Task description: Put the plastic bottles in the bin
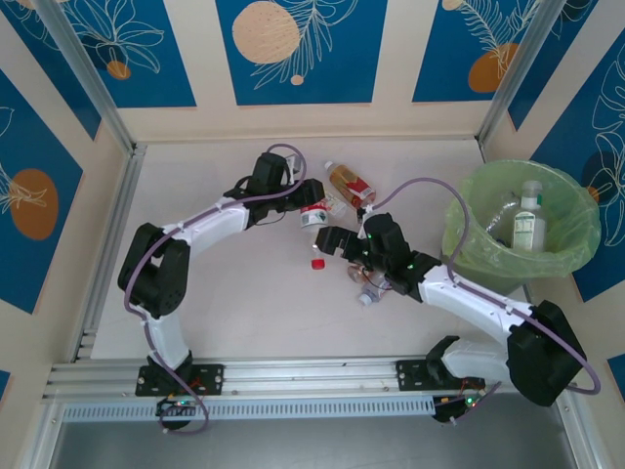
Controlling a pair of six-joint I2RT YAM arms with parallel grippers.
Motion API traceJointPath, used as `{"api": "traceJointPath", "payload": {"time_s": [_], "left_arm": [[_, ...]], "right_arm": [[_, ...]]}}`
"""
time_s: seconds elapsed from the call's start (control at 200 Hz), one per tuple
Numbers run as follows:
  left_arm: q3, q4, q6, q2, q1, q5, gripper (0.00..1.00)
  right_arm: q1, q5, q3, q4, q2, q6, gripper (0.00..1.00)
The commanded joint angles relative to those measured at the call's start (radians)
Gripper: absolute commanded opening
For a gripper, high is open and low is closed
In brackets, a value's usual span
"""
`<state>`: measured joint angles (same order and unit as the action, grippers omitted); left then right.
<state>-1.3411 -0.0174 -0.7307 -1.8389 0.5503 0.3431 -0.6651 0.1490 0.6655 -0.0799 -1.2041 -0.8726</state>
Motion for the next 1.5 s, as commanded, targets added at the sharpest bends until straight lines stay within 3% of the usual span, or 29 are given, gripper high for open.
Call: {"api": "traceJointPath", "payload": {"time_s": [0.0, 0.215, 0.435, 0.695, 0.88, 1.195, 1.345, 1.43, 1.495], "left_arm": [[0.019, -0.092, -0.014, 0.034, 0.004, 0.086, 0.55], [0.029, -0.124, -0.032, 0.037, 0.005, 0.111, 0.55], [0.031, -0.132, -0.033, 0.035, 0.004, 0.13, 0.55], [0.035, -0.182, -0.045, 0.031, 0.004, 0.158, 0.55], [0.043, -0.193, -0.046, 0.037, 0.004, 0.167, 0.56], [0.04, -0.172, -0.045, 0.052, 0.004, 0.172, 0.6], [0.028, -0.174, -0.064, 0.051, 0.003, 0.196, 0.71], [0.029, -0.179, -0.077, 0.057, 0.003, 0.193, 0.91], [0.04, -0.187, -0.081, 0.066, 0.002, 0.175, 0.99]], "right_arm": [[0.005, -0.04, 0.046, -0.081, -0.036, -0.019, 1.0], [0.002, -0.024, 0.078, -0.165, -0.112, -0.031, 1.0], [-0.008, -0.012, 0.145, -0.129, -0.185, 0.006, 0.99], [-0.008, -0.073, 0.194, -0.094, -0.23, 0.05, 0.86], [-0.009, -0.06, 0.188, -0.116, -0.228, 0.067, 0.69], [-0.013, -0.043, 0.189, -0.091, -0.21, 0.107, 0.58], [-0.014, -0.041, 0.18, -0.086, -0.199, 0.121, 0.56], [-0.014, -0.037, 0.177, -0.077, -0.193, 0.129, 0.55], [-0.014, -0.033, 0.172, -0.07, -0.189, 0.132, 0.55]]}}
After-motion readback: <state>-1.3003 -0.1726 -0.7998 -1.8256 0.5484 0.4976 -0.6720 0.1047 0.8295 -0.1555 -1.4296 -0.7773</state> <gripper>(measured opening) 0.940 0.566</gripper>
